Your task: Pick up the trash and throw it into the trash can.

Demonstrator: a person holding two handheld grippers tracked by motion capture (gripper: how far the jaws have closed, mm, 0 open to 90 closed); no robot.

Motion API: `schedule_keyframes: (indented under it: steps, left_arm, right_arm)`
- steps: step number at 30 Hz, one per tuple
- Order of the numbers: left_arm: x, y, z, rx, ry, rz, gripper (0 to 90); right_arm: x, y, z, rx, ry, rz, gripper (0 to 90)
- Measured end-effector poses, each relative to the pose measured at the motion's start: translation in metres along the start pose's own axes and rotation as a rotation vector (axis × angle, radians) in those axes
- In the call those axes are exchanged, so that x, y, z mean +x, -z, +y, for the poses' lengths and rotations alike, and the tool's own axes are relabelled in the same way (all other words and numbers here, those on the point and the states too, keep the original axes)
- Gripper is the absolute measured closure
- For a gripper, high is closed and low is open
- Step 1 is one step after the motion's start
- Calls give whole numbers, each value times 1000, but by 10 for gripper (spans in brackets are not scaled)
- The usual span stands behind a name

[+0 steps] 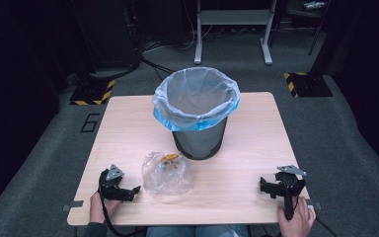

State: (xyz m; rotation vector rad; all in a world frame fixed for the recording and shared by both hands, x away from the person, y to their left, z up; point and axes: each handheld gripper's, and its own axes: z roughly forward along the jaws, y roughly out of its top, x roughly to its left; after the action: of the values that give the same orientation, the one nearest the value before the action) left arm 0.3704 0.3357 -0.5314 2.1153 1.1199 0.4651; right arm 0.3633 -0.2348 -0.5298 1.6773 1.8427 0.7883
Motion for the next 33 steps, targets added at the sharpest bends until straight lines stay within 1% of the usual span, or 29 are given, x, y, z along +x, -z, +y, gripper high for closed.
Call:
schedule_keyframes:
  steps: [3, 6, 8, 9, 10, 12, 14, 15, 16, 17, 18, 19, 20, 21, 22, 24, 25, 26, 27, 28, 29, 30, 31, 32, 33]
  left_arm:
    - [0, 0, 0, 2, 8, 2, 0]
    - [0, 0, 1, 10, -1, 8, 0]
    - [0, 0, 1, 15, 4, 12, 0]
    - [-1, 1, 1, 17, 15, 12, 0]
    - [-1, 1, 1, 20, 9, 18, 0]
    - [-2, 3, 0, 28, 20, 19, 0]
    - [-2, 5, 0, 33, 27, 14, 0]
    - [-1, 8, 0, 32, 50, -20, 0]
    - [-1, 8, 0, 32, 50, -20, 0]
    - [-1, 10, -1, 39, 60, -28, 0]
    - [0, 12, 0, 48, 57, -24, 0]
    - [0, 13, 1, 60, 53, -32, 0]
    - [0, 15, 2, 56, 58, -35, 0]
    - [0, 16, 4, 53, 59, -35, 0]
    - [-1, 18, 6, 47, 68, -42, 0]
    - [-1, 20, 8, 46, 67, -46, 0]
    - [-3, 24, 13, 37, 77, -60, 0]
    - [-4, 26, 16, 36, 80, -67, 0]
    - [-4, 26, 16, 36, 80, -67, 0]
    - [-7, 29, 24, 37, 78, -61, 0]
    - [-8, 30, 27, 36, 76, -64, 0]
    - [-8, 30, 27, 36, 76, -64, 0]
    - [-10, 33, 34, 39, 63, -70, 0]
    - [-10, 33, 34, 39, 63, -70, 0]
    - [-13, 34, 40, 43, 47, -78, 0]
  right_arm:
    - [0, 0, 0, 0, -4, -1, 0]
    - [1, 0, 0, 2, -9, -3, 0]
    - [1, 0, 0, 2, -10, -3, 0]
    - [1, 0, 0, 1, -9, -3, 0]
    - [1, 0, 0, 1, -9, -4, 0]
    - [1, 0, 0, 1, -10, -5, 0]
    - [1, 0, 0, 1, -10, -5, 0]
    - [1, 0, 0, 2, -10, -5, 0]
    - [1, 0, 0, 2, -10, -6, 0]
    - [1, 0, 0, 2, -10, -6, 0]
    - [1, 0, 0, 2, -10, -6, 0]
    - [1, 0, 0, 2, -10, -6, 0]
    - [1, 0, 0, 2, -10, -6, 0]
    - [1, 0, 0, 1, -10, -6, 0]
    - [1, 0, 0, 2, -11, -6, 0]
    - [1, 0, 0, 2, -11, -6, 0]
    - [1, 0, 0, 2, -11, -6, 0]
    - [1, 0, 0, 2, -11, -6, 0]
    - [1, 0, 0, 2, -11, -6, 0]
    - [1, 0, 0, 2, -11, -6, 0]
    - [1, 0, 0, 2, -11, -6, 0]
    - [1, 0, 0, 2, -11, -6, 0]
    - [1, 0, 0, 2, -11, -6, 0]
    - [1, 0, 0, 2, -10, -6, 0]
    - [1, 0, 0, 2, -11, -6, 0]
